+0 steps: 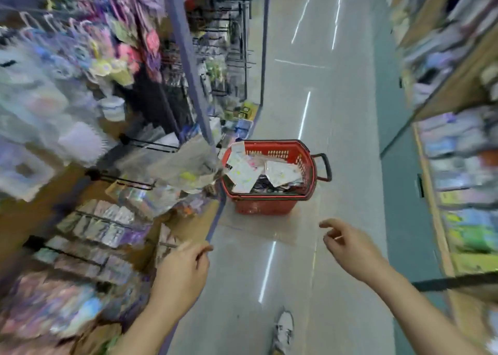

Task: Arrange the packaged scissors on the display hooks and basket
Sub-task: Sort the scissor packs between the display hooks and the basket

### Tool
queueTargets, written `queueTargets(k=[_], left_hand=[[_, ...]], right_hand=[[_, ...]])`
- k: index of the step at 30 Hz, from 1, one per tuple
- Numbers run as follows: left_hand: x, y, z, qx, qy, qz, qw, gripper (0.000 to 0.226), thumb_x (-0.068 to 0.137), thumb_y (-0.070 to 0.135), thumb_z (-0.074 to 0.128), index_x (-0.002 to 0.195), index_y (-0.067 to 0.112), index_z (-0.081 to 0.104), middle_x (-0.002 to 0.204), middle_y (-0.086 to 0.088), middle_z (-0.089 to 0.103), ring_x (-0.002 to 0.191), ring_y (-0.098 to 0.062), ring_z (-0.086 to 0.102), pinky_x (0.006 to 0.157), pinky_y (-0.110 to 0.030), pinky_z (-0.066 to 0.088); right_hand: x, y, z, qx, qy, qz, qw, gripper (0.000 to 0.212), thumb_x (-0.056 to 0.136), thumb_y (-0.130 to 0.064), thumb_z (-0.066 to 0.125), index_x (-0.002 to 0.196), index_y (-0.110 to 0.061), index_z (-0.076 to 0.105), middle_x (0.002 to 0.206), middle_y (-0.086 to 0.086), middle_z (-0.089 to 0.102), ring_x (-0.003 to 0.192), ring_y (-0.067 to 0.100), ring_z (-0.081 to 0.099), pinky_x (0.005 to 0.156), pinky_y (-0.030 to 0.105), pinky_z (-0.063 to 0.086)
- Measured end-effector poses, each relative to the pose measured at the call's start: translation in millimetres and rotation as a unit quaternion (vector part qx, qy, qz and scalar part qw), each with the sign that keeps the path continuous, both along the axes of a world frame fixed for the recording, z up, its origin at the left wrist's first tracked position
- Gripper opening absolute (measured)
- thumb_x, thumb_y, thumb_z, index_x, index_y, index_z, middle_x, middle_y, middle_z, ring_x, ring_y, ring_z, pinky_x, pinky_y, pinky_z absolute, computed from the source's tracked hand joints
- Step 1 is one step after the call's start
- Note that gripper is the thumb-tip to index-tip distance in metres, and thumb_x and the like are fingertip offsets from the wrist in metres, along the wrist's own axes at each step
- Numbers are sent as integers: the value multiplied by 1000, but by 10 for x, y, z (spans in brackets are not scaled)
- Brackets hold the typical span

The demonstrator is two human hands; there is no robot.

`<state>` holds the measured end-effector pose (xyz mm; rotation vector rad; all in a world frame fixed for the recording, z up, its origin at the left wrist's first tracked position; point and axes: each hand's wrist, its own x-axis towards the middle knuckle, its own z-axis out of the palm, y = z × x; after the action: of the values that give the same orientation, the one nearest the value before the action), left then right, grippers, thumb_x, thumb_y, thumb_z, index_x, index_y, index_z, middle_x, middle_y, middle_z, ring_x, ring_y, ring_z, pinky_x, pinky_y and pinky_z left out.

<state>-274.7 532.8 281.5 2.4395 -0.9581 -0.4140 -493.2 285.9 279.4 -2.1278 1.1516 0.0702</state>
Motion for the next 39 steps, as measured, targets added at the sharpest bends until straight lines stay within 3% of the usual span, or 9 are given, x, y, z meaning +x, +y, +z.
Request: queueTargets(k=[5, 9, 14, 23, 26, 31, 34, 36, 39], left_hand=[[136, -1032, -438, 28, 39, -20, 999, 26, 87, 18, 53, 100, 16, 75, 96, -3, 72, 89, -25, 68, 76, -30, 50], [364, -1712, -739, 36, 64, -25, 997, 22, 94, 10, 56, 106, 12, 74, 107, -4, 72, 98, -24, 65, 78, -22, 39], [853, -2428, -1269, 68, 81, -20, 994, 26, 96, 14, 51, 110, 20, 72, 110, 5, 71, 101, -17, 63, 78, -26, 43], [1733, -3796, -2611, 105, 219, 9, 970, 26, 94, 11, 53, 113, 18, 70, 107, -2, 72, 100, -21, 64, 79, -25, 43], [1873, -4254, -3118, 117, 244, 3, 963, 30, 93, 11, 53, 120, 16, 66, 115, -4, 70, 108, -23, 63, 90, -29, 47], [2092, -5052, -4128, 115, 287, 62, 949, 40, 96, 21, 53, 135, 13, 53, 133, -7, 60, 118, -26, 56, 89, -26, 41], [2276, -5457, -4704, 81, 345, 133, 926, 49, 96, 31, 54, 140, 13, 44, 138, -5, 54, 120, -27, 55, 93, -28, 42], [2379, -5632, -4998, 42, 378, 171, 909, 53, 89, 36, 62, 135, 17, 45, 127, -1, 60, 113, -22, 60, 93, -31, 47], [2432, -5782, -5120, 61, 422, 140, 894, 16, 88, 33, 70, 99, 23, 65, 91, 4, 71, 79, -13, 68, 64, -27, 54]], right_hand=[[-164, -779, -422, 48, -10, -144, 988, 29, 94, -16, 59, 123, -21, 62, 98, -1, 66, 93, 23, 66, 83, 33, 48], [49, -1231, -720, 78, -12, -189, 979, 29, 94, -15, 58, 122, -19, 63, 95, -1, 67, 87, 23, 65, 90, 46, 53], [604, -1709, -1161, 94, -2, -182, 979, 27, 96, -13, 55, 122, -18, 62, 98, 0, 67, 80, 16, 60, 67, 24, 40], [1853, -2671, -2235, 118, 46, -144, 981, 40, 95, -11, 57, 135, -13, 55, 127, 8, 64, 111, 25, 61, 91, 24, 41], [2208, -3016, -2707, 121, 59, -119, 984, 53, 94, -12, 59, 145, -13, 44, 138, 5, 57, 127, 26, 53, 100, 26, 38], [2671, -3512, -3806, 181, 61, -130, 973, 62, 95, -13, 57, 151, -12, 30, 141, 10, 51, 131, 29, 49, 85, 20, 35], [2867, -3655, -4437, 238, 68, -161, 955, 61, 95, -13, 58, 149, -10, 29, 127, 17, 57, 109, 33, 60, 72, 28, 40], [2957, -3738, -4758, 275, 60, -219, 934, 48, 95, -16, 59, 138, -10, 38, 106, 10, 55, 95, 28, 57, 66, 31, 38], [3126, -3871, -5035, 337, 40, -303, 890, 48, 91, -44, 61, 124, -11, 49, 108, -2, 55, 99, 17, 52, 63, 28, 36]])
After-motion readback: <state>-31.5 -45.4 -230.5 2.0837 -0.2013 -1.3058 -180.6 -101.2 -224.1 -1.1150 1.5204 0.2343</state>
